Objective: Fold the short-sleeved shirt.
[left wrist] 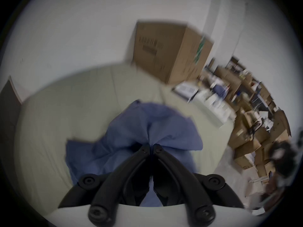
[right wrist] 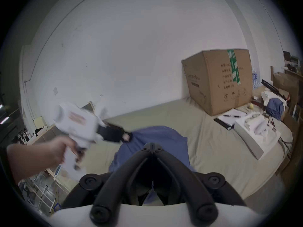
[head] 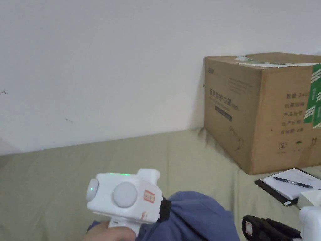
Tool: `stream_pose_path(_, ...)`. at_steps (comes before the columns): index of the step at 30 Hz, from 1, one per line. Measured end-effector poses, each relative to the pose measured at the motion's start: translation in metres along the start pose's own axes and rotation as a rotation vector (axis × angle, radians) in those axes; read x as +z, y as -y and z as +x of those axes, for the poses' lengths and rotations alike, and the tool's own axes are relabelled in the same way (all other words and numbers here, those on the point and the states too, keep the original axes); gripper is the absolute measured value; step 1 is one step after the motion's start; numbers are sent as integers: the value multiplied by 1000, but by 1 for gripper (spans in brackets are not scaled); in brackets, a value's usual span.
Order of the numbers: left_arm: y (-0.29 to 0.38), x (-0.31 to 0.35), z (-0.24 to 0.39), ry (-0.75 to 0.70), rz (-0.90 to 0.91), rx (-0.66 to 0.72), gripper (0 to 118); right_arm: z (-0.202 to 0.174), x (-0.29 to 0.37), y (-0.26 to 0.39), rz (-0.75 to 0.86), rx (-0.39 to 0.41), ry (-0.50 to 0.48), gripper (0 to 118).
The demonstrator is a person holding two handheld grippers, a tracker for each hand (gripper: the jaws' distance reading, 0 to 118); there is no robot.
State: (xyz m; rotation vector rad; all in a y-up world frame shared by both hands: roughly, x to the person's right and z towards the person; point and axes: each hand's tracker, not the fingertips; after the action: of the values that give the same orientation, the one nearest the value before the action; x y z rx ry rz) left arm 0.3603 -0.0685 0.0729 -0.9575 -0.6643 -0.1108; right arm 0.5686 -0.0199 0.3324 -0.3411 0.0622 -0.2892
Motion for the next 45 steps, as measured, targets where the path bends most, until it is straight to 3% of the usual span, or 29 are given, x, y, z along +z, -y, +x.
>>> stream_pose_path(6,61,-96,-13,-154,-203,23,1,18,-21,23,-83,-25,24,0)
stream_pose_path(12,53,-57,-27,-115,-110,29,3,17,-24,26,-103,-31,32,0)
stream_pose_path(13,48,-38,-29,-88,-61,49,16,15,-23,23,-100,-35,29,0)
stream_pose_path(14,42,-19,-31,-74,-21,66,36,14,-22,21,-96,-38,24,0)
stream_pose_path(16,36,37,-38,-43,154,121,101,7,-15,15,-74,-30,12,0)
stream_pose_path(17,41,66,-41,-16,246,144,117,4,-12,12,-61,-20,7,0)
stream_pose_path(19,60,123,-48,34,464,164,118,-4,-5,6,-37,5,-3,0)
stream_pose_path(23,118,204,-56,-2,647,140,118,-21,5,-4,-1,39,-28,0)
stream_pose_path(28,200,250,-46,-301,798,159,118,-48,17,1,157,93,-40,0)
stream_pose_path(31,245,253,-38,-540,934,178,116,-61,24,16,280,141,-16,0)
stream_pose_path(32,255,252,-37,-570,946,190,110,-64,24,22,310,159,-5,0)
stream_pose_path(33,263,251,-35,-591,958,206,90,-68,25,29,333,181,12,0)
stream_pose_path(34,270,247,-35,-594,958,227,39,-70,25,34,336,197,35,0)
stream_pose_path(35,276,242,-36,-606,934,250,0,-73,25,39,333,204,51,0)
stream_pose_path(40,291,227,-41,-572,859,330,0,-73,27,54,314,174,89,0)
stream_pose_path(45,286,230,-38,-605,859,271,0,-69,28,48,303,168,99,0)
